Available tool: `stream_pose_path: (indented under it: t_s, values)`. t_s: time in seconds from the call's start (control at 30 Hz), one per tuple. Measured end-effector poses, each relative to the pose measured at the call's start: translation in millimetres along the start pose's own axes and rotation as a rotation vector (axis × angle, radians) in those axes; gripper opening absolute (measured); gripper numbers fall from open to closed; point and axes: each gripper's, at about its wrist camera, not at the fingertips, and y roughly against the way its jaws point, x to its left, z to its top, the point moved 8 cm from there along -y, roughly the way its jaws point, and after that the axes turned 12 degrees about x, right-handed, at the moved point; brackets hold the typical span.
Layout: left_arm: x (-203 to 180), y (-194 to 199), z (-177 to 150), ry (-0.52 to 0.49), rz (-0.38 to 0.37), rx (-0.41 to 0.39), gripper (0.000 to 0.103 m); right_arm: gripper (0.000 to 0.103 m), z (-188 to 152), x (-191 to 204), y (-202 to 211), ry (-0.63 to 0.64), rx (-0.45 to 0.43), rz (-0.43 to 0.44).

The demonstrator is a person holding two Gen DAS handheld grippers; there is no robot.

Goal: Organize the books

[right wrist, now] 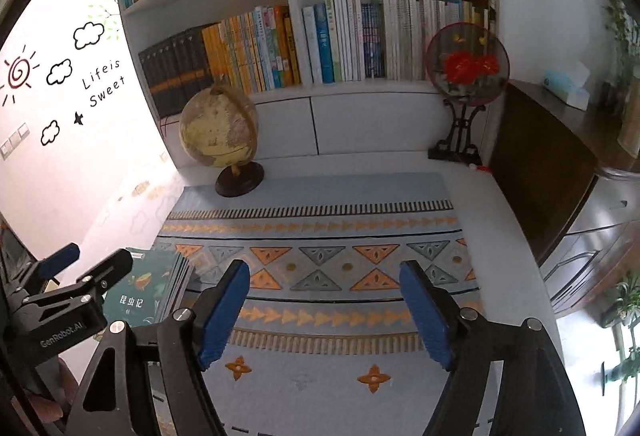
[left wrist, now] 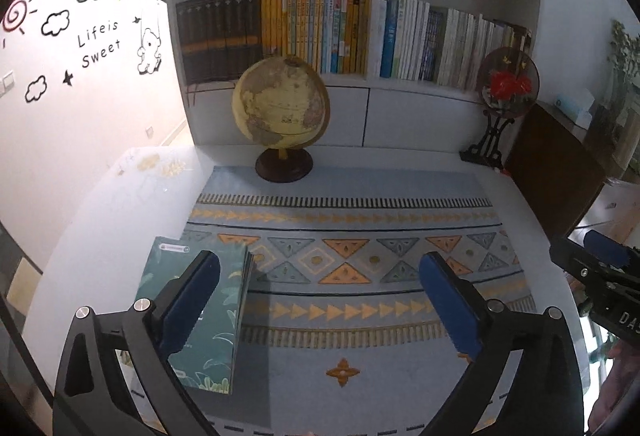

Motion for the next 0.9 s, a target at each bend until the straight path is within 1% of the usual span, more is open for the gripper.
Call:
stream_pose_path:
  t_s: [0.07, 0.13, 0.3, 0.47, 0.57, 0.67, 0.9]
  values:
    - [-2.0, -0.8, -0.8, -0.014, 0.004, 0.014, 0.102, 0.076, -0.4, -1.6, -1.6, -0.002, 0.003, 0.000]
    - [-2.9, 2.3, -2.5, -0.019, 0.018, -0.004, 0.102, 0.076, -1.6, -2.7, -1.5, -0.007, 0.001, 0.002]
    - [-8.8, 5.8, -6.0, -0.041, 0.020, -0.009, 0.102, 0.076, -4.0, -1.8, -0.1, 0.000, -0.004, -0.003]
    - [-11.4, 7.4, -9.6, -0.039, 0.023, -0.003, 0.102, 0.076, -5.8, -0.6, 1.8, 0.019, -0.010, -0.008]
    - [-13.3, 9.5, -12.1, -0.039, 0.021, -0.004, 0.102, 0.076, -7.6, -2.7, 3.9, 0.011, -0.013, -0.004]
    - [-15.2, 10.1, -14.2, -0.033, 0.004, -0.003, 0.102, 0.076, -8.8, -6.3, 5.2, -0.001, -0.014, 0.001]
    - [-21.7, 10.2, -20.9, -0.033, 0.007, -0.001, 0.102, 0.076, -15.7, -10.8, 8.2, 0.000, -0.013, -0.006]
